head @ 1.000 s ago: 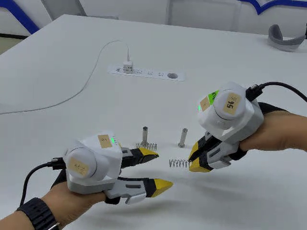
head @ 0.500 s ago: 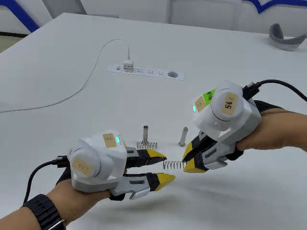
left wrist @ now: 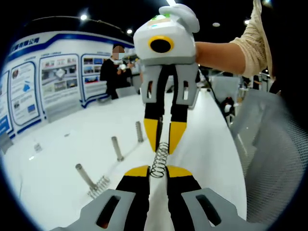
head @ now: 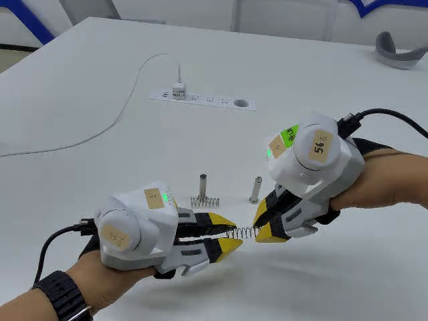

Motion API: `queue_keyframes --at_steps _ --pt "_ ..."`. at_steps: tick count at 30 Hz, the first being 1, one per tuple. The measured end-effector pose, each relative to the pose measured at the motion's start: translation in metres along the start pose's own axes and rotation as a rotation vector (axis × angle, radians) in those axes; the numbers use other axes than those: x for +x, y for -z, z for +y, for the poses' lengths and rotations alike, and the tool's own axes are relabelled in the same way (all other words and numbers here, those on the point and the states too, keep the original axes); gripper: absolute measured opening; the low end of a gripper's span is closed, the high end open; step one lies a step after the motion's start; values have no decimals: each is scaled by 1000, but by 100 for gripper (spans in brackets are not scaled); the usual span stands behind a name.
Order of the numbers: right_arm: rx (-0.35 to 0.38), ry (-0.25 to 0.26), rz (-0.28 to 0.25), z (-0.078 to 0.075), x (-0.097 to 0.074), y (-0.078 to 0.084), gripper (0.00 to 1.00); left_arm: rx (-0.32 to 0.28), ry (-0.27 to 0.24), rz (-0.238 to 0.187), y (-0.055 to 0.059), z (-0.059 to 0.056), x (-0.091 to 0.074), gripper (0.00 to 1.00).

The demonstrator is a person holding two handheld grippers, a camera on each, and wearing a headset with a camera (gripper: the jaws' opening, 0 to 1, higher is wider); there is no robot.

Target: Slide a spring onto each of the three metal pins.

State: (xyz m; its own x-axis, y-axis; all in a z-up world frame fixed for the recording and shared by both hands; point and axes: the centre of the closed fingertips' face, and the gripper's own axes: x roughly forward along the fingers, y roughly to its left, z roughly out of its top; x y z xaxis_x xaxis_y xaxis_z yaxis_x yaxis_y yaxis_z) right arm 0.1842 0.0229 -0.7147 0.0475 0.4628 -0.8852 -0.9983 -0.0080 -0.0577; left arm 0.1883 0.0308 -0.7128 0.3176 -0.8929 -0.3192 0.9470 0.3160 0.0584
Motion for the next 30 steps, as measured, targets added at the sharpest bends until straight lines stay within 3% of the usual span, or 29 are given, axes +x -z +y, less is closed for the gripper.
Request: queue_keyframes --at_steps 14,24,30 --pt "-46 13 -39 3 -16 -26 11 1 2 5 2 -1 0 12" --pt "-84 18 -63 6 -18 -45 11 3 10 1 0 -3 1 11" --pt "-89 16 -58 7 -16 -48 12 5 13 1 0 -4 2 11"
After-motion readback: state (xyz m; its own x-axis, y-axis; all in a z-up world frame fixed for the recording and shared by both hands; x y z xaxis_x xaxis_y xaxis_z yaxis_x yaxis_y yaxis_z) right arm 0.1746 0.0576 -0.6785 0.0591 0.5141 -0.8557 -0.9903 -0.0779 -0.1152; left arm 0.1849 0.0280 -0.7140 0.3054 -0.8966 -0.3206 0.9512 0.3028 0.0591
